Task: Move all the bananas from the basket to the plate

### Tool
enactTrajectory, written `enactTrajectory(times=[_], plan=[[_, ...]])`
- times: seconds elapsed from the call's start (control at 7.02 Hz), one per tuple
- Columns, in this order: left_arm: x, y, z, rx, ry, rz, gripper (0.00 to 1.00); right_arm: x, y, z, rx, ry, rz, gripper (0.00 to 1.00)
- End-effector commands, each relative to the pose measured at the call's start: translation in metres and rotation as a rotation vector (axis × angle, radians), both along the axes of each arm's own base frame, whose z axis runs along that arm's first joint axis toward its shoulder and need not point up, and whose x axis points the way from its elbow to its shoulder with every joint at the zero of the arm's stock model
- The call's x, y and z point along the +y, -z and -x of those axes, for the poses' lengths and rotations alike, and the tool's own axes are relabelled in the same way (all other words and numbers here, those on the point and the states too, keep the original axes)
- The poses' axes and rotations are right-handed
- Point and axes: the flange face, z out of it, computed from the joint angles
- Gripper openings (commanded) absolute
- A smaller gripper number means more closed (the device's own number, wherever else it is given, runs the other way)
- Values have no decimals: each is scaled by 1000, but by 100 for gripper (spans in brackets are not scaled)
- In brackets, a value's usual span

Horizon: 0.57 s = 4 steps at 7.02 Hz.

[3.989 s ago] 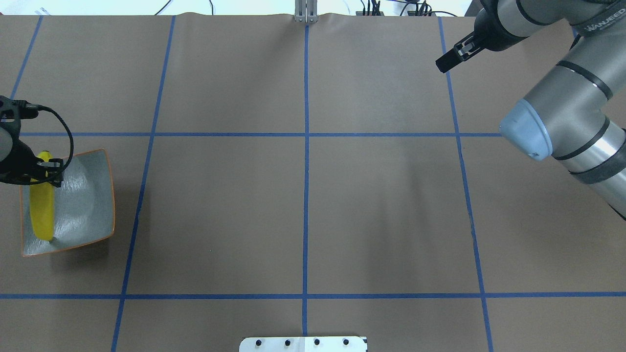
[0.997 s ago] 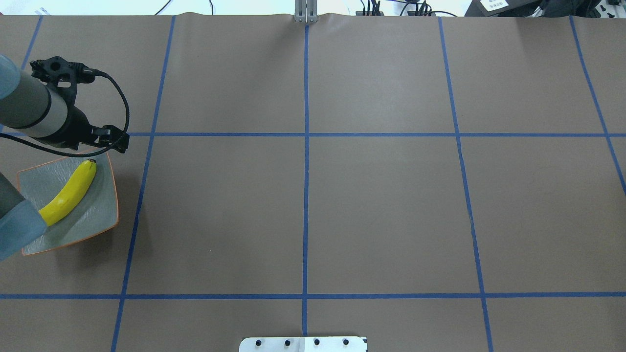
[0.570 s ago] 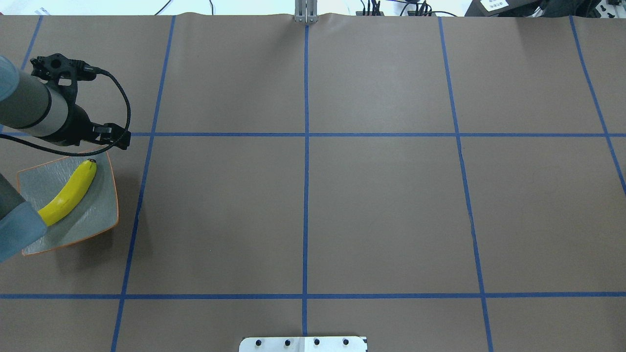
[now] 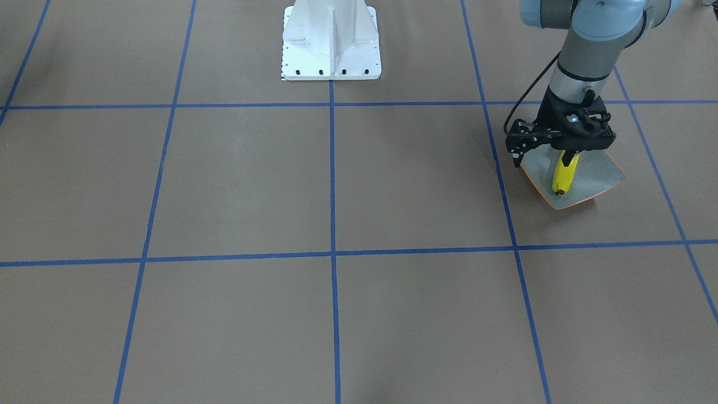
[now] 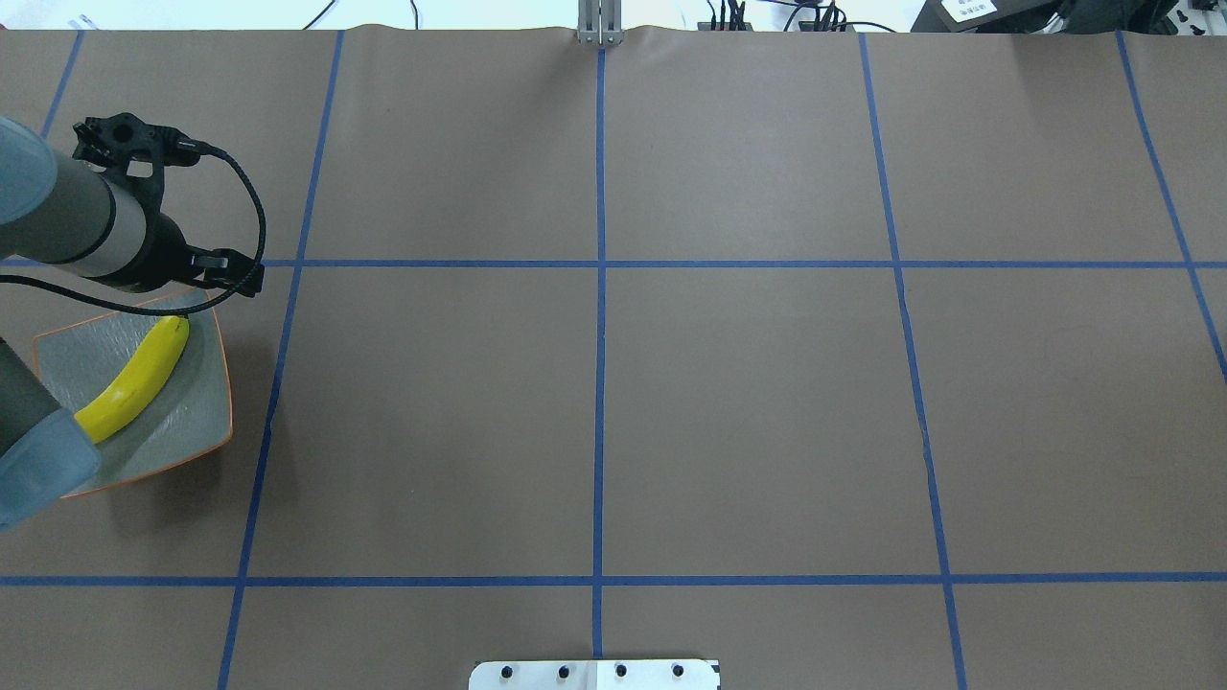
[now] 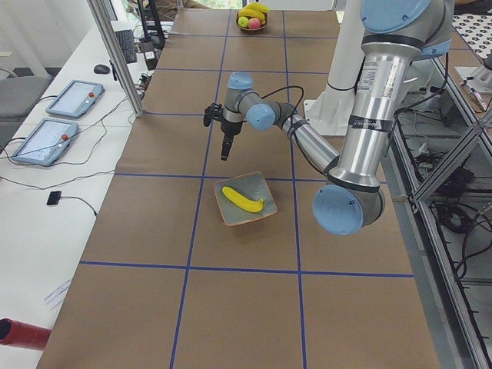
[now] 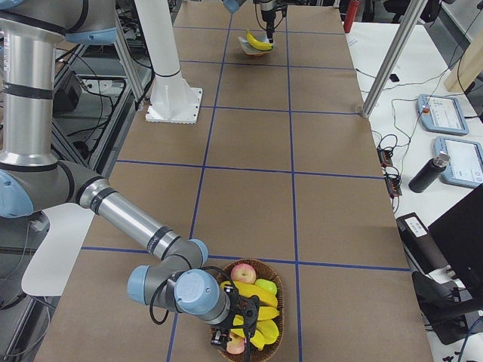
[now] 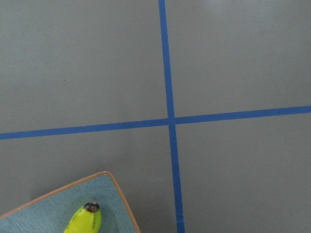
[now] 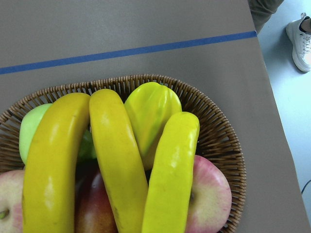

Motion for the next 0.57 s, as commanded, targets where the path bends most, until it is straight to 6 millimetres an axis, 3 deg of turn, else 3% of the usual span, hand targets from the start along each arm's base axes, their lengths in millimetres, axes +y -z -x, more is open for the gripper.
enactTrajectory(times=[0.0,0.43], plan=[[0,0,0,0,-1,-1,100,-10,0,20,12,54,-15,94],[1,1,-3,-7,1,-8,100,13,-22,22,79,81,-21,85]])
